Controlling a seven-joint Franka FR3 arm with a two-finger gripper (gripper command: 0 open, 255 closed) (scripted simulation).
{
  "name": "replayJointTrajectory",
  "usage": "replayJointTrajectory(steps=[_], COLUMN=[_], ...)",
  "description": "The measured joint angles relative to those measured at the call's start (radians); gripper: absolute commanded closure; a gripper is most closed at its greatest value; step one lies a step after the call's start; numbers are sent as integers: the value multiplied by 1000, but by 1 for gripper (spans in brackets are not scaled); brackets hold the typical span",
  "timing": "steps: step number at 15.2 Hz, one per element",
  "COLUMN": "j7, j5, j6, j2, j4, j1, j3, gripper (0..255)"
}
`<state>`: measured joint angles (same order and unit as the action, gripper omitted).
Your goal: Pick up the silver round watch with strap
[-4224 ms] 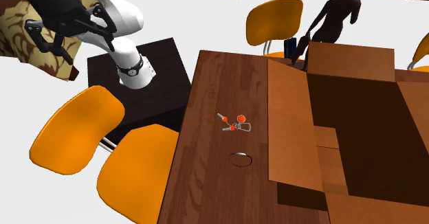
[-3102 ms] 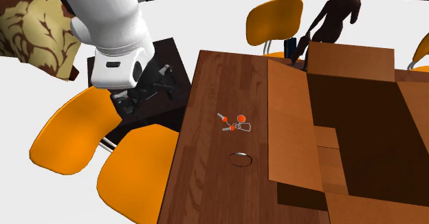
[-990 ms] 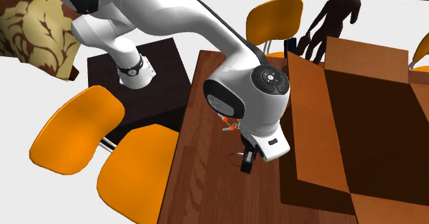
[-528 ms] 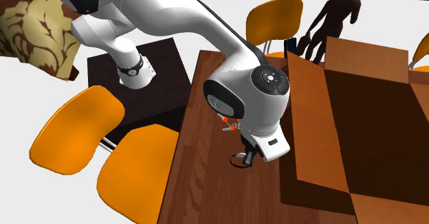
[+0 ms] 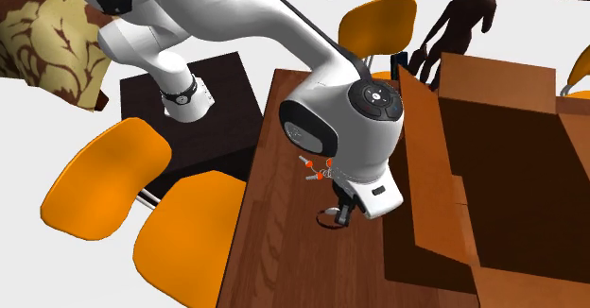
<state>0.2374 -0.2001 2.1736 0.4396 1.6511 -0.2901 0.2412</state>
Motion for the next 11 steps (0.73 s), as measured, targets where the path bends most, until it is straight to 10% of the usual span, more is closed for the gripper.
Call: replayJointTrajectory(steps=[11], j7=[18], j5=[20], j6=[-118], j2=[-45], j4=[-74], j1=[2], j3=[9], gripper=[255])
